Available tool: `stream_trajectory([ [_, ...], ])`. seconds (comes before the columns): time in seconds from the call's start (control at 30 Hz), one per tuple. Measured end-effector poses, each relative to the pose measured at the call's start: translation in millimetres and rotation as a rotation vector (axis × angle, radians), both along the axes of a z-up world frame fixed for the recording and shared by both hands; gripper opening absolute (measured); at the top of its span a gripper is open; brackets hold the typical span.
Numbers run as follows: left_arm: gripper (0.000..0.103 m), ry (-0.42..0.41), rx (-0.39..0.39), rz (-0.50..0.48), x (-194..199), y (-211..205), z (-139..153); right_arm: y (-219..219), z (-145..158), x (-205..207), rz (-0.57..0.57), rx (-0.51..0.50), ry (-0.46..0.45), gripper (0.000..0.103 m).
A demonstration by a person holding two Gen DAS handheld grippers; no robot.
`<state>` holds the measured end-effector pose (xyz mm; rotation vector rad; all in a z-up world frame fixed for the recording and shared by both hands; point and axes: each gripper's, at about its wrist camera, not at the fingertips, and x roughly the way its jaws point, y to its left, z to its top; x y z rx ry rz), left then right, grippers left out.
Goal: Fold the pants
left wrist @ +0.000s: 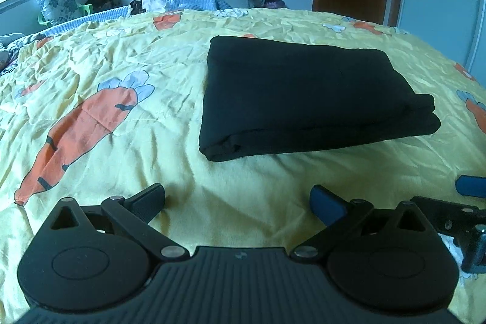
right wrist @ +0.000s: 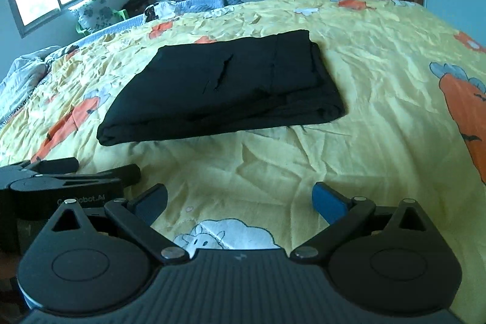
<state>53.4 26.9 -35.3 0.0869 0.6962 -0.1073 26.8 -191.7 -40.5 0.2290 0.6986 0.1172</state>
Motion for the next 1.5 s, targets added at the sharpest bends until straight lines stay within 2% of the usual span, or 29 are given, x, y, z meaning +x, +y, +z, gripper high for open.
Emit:
stream_trajectory([
  [0.13,0.103,-0.006,-0.003,0.002,-0.3,-0.3,-1.1,0.5,-4.0,0.2,-0.013,-0.011,-0.03,0.103],
  [0.37,0.103,-0.016,-0.018,0.016,-3.3,-1.1,-3.2,15.7,-11.3,0.9,-0.015,-0.13,-0.061,0.103],
  [0.73,0.103,-0.027,-0.027,0.019,-6.2,0.2,-4.8,16.0,-13.4,1.6,-0.029,-0.134,-0.065,0.103],
  [0.9,0.103,-0.026,-0.029,0.019,-6.1,0.4,-4.8,23.4,-14.3,4.5,-0.022,-0.19,-0.05,0.103],
  [1.5,0.103,-0.026,-0.031,0.019,-6.2,-0.2,-5.1,22.6,-14.7,4.1,-0.023,-0.186,-0.051,0.103],
])
